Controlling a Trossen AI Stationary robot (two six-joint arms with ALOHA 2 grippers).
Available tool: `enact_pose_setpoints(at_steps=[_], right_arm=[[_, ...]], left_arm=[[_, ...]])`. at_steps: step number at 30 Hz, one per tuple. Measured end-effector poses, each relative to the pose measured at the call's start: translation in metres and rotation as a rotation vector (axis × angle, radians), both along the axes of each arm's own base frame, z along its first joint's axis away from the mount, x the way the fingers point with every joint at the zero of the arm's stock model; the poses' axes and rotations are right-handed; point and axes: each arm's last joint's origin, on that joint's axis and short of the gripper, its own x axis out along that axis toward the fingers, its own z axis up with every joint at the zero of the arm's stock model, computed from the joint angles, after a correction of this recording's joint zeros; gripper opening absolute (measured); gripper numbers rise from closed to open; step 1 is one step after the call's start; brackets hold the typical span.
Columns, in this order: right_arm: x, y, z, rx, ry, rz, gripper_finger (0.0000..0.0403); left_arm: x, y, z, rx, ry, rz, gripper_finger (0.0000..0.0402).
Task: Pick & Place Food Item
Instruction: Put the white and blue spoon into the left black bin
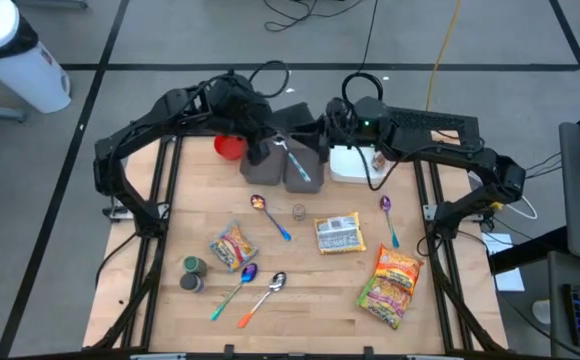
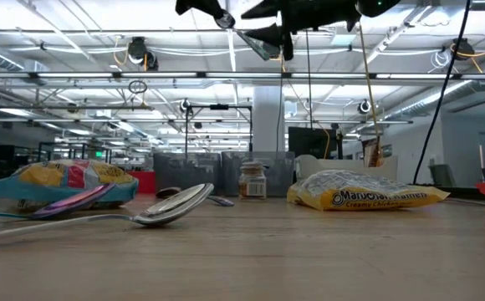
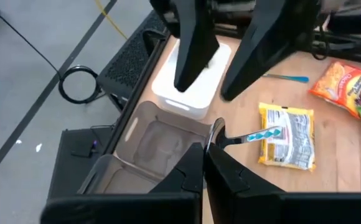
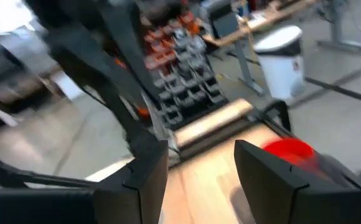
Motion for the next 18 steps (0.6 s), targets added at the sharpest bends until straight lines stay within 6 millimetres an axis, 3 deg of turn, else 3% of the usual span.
enact_pose_setpoints(at_steps=[18], right_arm=[[0.011, 0.009, -0.008, 0.033, 0.011, 0.06, 0.0169]], left_arm=[[0.01, -0.008, -0.005, -0.005, 0.011, -0.032, 0.0004]])
